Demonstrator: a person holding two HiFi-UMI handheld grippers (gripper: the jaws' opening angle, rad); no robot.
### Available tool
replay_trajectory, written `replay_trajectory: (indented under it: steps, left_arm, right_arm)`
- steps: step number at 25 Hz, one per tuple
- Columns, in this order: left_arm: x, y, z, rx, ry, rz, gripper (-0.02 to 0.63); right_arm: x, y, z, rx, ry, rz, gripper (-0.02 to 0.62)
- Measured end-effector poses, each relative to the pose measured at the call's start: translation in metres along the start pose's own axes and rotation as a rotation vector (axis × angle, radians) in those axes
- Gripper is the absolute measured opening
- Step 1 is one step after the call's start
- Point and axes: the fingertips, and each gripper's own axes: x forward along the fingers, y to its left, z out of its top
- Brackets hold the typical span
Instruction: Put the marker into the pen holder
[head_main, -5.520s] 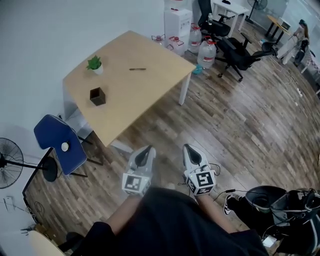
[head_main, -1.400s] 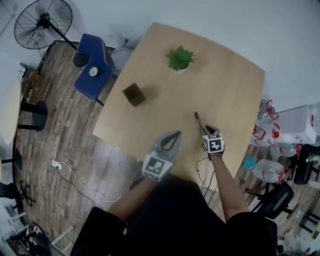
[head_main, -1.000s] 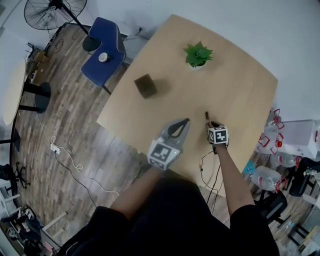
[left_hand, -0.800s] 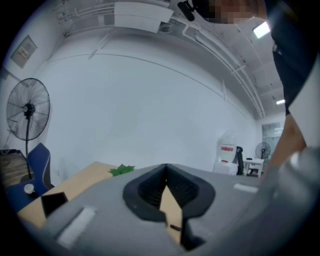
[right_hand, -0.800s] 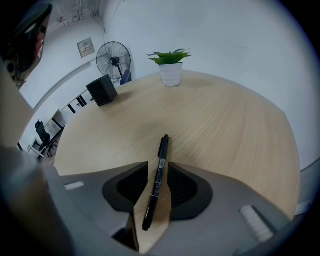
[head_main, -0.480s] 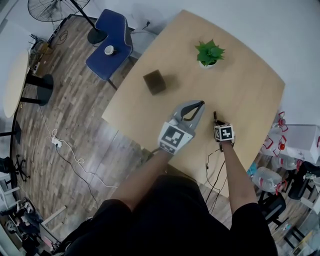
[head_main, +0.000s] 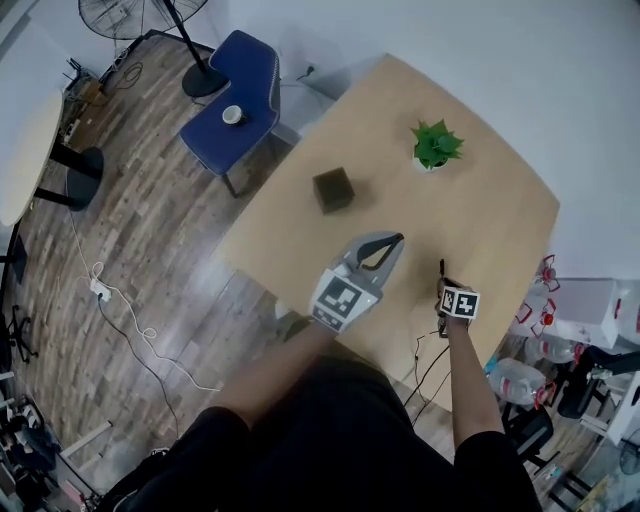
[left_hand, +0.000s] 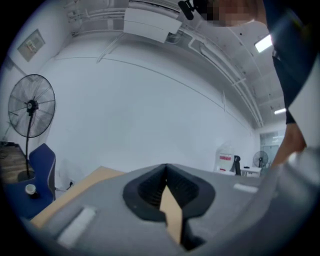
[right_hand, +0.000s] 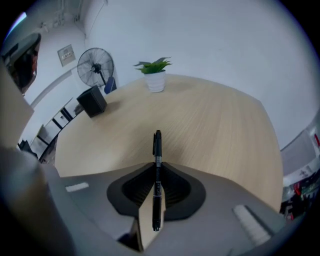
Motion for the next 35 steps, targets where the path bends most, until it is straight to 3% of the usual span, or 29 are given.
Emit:
replay_trajectory:
  steps: [7, 14, 25, 30, 35]
  left_arm:
    - [-0.071, 0.044, 0.034, -0.008, -0.05, 0.019, 0.002]
    - [-0.134, 0.087, 0.041, -0.025, -0.051, 0.03, 0.002]
    - [-0.201, 0.147, 0.035, -0.083, -0.054, 0.112, 0.002]
    - [-0.202, 0.16, 0.021, -0.123, -0.032, 0.158, 0.002]
    - [-0.188, 0.158, 0.015, -0.099, 0.009, 0.17, 0.002]
  right_arm:
    - [-0.039, 0.055, 0.028, 0.074, -0.142, -0.045, 0.044]
    - [-0.066, 0.135, 0.054, 0.112, -0.275, -0.007, 0.043]
    - [-0.119, 0.3, 0.124, 0.023, -0.58, 0.156, 0.043]
    - [-0.125, 0.325, 0.158, 0.023, -0.646, 0.226, 0.043]
    - [-0.124, 0.322, 0.18, 0.004, -0.679, 0.272, 0.043]
